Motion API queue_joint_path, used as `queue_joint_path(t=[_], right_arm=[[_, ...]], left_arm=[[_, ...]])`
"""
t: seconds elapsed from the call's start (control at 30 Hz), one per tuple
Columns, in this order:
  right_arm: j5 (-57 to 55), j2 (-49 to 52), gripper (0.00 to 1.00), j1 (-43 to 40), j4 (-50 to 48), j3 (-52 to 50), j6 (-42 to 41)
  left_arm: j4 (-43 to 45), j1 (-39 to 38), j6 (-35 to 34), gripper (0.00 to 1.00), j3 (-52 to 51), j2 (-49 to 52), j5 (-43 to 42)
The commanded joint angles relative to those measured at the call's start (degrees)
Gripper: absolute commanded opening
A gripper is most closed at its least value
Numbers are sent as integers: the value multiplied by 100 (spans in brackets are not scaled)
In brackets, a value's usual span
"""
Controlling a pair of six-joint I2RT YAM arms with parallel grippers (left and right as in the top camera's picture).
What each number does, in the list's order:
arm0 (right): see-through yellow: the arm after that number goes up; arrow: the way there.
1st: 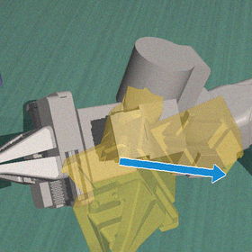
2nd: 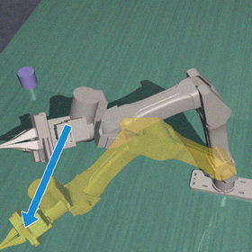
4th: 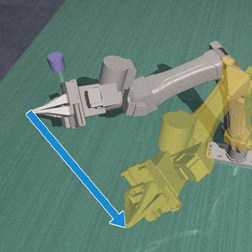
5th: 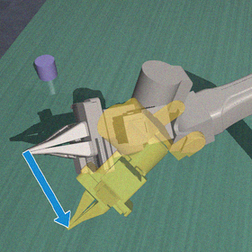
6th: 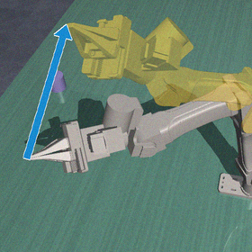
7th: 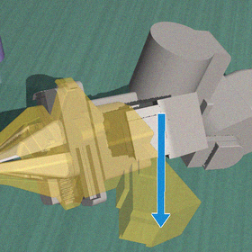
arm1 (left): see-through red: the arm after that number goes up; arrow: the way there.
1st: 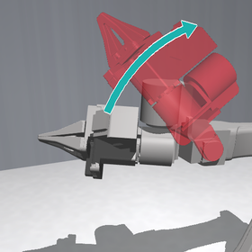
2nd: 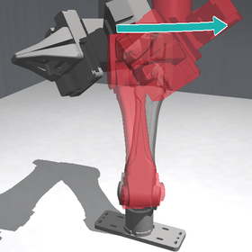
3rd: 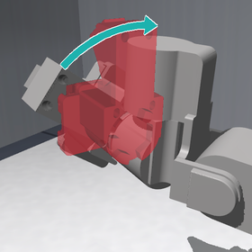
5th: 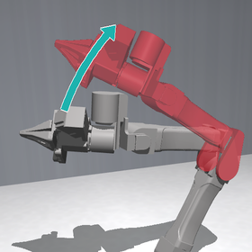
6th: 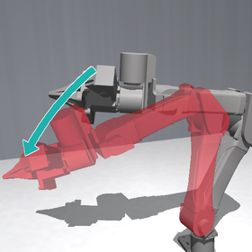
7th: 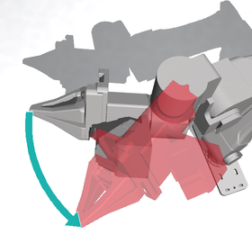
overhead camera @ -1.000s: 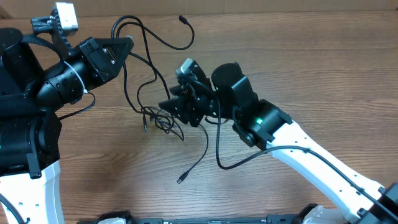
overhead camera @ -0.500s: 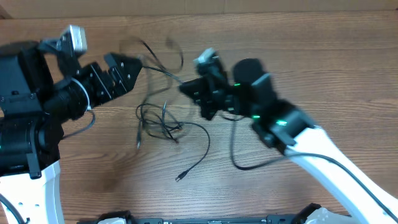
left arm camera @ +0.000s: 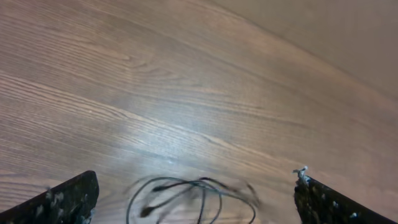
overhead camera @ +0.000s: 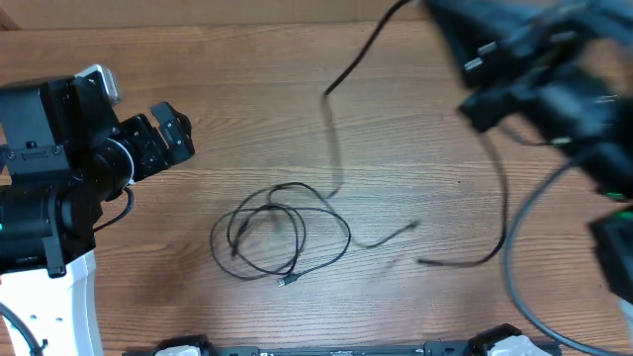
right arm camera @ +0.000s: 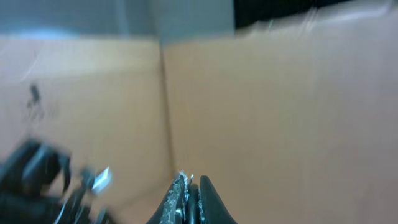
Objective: Untangle cables
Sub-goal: 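Pull the grasped strand up and rightward away from the bundle, then carry the cable to the table's top right and release it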
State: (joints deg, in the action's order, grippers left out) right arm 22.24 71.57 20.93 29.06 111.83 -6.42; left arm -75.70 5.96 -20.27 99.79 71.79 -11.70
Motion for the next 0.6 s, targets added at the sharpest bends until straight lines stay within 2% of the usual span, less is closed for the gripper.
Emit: queue_joint_path(t=[0.0, 0.1, 0.27, 0.57], right_arm=[[-33, 299, 4, -315, -17, 745, 61], [-50, 509, 4, -660, -24, 1132, 352], [-229, 903, 4, -1340, -173, 1158, 463], [-249, 1679, 4, -2304, -2258, 1158, 531]], left_arm=[[-66, -44, 369, 100, 42, 9, -317], [-79, -42, 372, 100, 42, 9, -339], [-79, -42, 428, 100, 42, 9, -426], [-328, -42, 728, 100, 42, 9, -614]])
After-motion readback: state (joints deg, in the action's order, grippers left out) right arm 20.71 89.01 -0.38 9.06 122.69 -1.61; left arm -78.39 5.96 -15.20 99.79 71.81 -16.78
